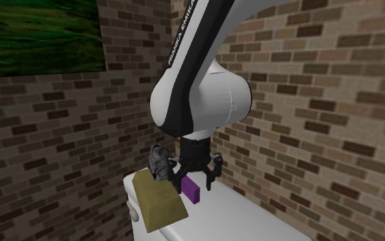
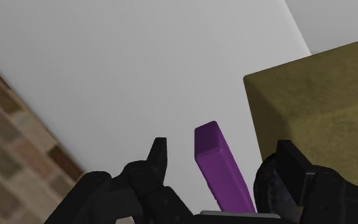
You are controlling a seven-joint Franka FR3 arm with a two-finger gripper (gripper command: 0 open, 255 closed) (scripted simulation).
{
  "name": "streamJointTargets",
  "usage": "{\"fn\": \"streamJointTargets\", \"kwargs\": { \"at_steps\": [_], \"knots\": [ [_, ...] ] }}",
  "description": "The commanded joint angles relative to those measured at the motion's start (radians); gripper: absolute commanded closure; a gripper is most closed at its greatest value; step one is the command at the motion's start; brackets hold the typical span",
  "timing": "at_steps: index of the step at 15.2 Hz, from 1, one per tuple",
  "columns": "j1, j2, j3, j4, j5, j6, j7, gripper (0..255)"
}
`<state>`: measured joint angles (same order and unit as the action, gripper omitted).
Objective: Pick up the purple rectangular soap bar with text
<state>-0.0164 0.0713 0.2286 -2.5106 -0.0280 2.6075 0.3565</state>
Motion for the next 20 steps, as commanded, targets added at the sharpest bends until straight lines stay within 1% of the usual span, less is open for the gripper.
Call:
{"fn": "streamJointTargets", "kwargs": {
  "at_steps": [1,7,20],
  "knots": [
    [-0.003,0.011,-0.004,-0.005,-0.002,0.001,0.001,255],
    [-0.003,0.007,-0.004,-0.008,0.000,0.001,0.000,255],
    [-0.002,-0.152,0.000,0.026,0.060,-0.189,-0.043,255]
  ]
}}
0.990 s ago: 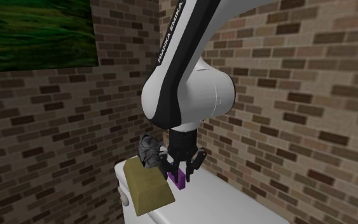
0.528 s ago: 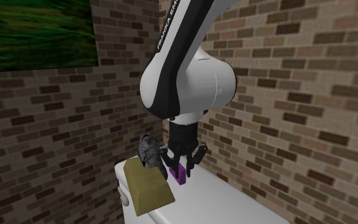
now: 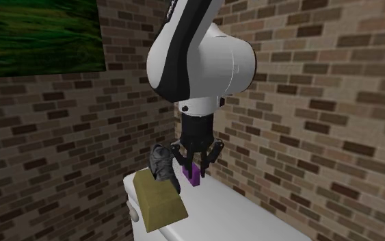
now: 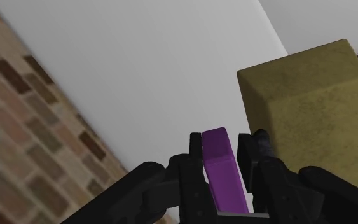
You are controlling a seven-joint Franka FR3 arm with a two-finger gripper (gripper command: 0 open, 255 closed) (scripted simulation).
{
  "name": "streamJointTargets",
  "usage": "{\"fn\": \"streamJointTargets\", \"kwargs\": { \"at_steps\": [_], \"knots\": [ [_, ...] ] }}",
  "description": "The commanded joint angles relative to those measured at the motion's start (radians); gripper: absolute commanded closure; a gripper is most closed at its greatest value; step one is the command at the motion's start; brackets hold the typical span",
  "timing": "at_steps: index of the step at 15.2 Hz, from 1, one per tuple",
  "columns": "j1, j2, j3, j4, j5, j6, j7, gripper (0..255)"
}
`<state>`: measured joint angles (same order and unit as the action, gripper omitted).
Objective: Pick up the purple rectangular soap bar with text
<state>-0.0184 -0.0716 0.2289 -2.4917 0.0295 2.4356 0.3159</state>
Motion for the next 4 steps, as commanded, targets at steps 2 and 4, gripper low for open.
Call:
{"fn": "streamJointTargets", "kwargs": {
  "at_steps": [2,4],
  "knots": [
    [0.001,-0.030,-0.002,0.016,0.008,-0.046,-0.007,255],
    [0.001,-0.032,-0.002,0.017,0.009,-0.048,-0.007,255]
  ]
}}
